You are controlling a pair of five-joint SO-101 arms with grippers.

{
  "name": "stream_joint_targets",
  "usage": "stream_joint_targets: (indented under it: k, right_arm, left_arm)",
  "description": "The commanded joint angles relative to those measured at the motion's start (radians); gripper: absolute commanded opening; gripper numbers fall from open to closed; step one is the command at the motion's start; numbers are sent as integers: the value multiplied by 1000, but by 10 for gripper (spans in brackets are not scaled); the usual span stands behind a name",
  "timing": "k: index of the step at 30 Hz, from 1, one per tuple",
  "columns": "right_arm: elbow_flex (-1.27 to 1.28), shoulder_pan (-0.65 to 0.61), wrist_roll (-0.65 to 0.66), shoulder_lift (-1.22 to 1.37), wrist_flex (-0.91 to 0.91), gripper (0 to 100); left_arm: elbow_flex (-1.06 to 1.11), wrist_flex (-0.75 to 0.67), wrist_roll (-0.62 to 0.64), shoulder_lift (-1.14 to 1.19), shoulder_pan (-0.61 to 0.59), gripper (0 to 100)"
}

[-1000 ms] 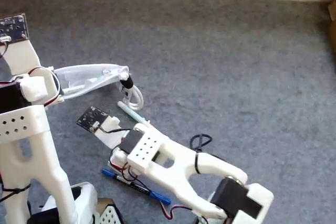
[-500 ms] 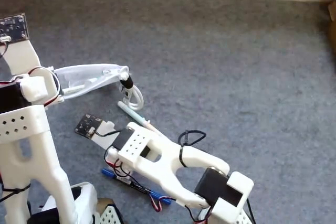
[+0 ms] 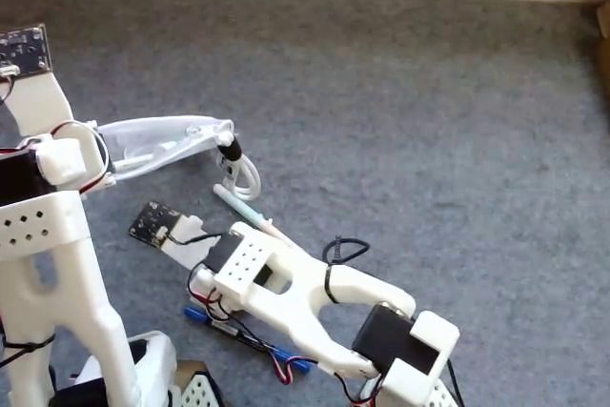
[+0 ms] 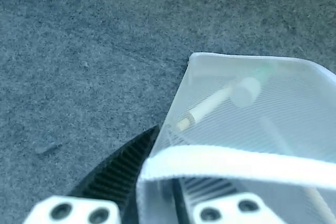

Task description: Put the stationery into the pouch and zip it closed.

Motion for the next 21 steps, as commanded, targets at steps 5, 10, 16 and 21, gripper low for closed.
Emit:
stream_joint_targets:
  k: [5, 10, 16, 21]
  right_arm:
    - [-45, -10, 8, -18, 105, 12]
    - [-21, -10, 3, -127, 176, 12]
    - [104, -10, 3, -292, 174, 12]
    - [177, -8, 3, -390, 137, 12]
  left_arm:
    - [-7, -25, 6, -2, -25, 6]
    - [-7, -25, 6, -2, -25, 6]
    - [-7, -25, 6, -2, -21, 6]
    - [-7, -25, 8, -2, -21, 6]
